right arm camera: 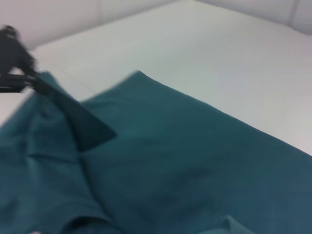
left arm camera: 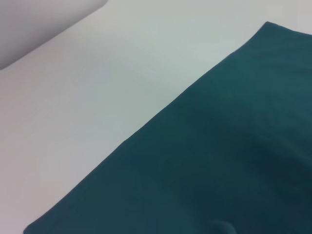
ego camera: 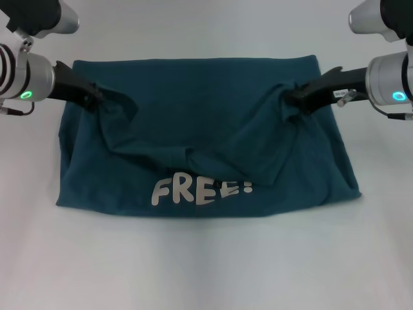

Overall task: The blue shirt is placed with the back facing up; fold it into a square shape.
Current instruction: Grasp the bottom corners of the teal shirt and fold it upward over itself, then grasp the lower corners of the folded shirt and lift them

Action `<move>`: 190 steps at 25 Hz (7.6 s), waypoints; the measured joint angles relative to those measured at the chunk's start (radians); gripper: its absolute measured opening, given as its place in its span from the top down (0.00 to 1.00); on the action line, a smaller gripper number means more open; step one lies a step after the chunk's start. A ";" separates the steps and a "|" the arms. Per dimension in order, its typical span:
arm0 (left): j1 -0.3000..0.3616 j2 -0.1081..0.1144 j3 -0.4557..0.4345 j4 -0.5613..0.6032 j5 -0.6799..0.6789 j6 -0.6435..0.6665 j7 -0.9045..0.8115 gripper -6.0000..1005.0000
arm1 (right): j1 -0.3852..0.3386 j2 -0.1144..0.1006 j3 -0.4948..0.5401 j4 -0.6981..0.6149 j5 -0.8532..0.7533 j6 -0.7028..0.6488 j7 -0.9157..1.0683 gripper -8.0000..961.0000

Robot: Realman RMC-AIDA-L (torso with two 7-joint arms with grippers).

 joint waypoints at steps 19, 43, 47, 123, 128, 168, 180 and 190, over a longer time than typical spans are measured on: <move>-0.007 -0.024 0.050 -0.199 0.002 -0.339 0.074 0.99 | -0.005 -0.013 -0.008 0.168 -0.017 0.271 0.037 0.79; -0.016 -0.051 0.034 -0.366 -0.003 -0.625 0.064 0.70 | 0.007 0.032 -0.026 0.176 -0.107 0.363 0.107 0.69; -0.018 -0.046 0.034 -0.367 -0.003 -0.590 0.064 0.62 | 0.007 0.034 -0.033 0.175 -0.107 0.357 0.105 0.46; 0.120 -0.003 -0.035 -0.102 0.124 0.175 -0.551 0.32 | -0.144 0.044 -0.097 -0.245 -0.244 -0.127 0.298 0.05; 0.124 -0.007 -0.016 -0.093 0.126 0.168 -0.550 0.64 | -0.148 0.044 -0.094 -0.246 -0.242 -0.128 0.306 0.05; 0.110 -0.018 -0.001 -0.089 0.122 0.169 -0.537 0.90 | -0.271 0.045 -0.142 -0.217 -0.305 -0.180 0.558 0.05; 0.105 -0.016 0.000 -0.089 0.120 0.166 -0.537 0.90 | -0.227 0.043 -0.151 -0.134 -0.307 -0.136 0.560 0.10; 0.102 -0.019 0.002 -0.088 0.118 0.172 -0.533 0.90 | -0.192 0.042 -0.156 -0.076 -0.322 -0.097 0.558 0.20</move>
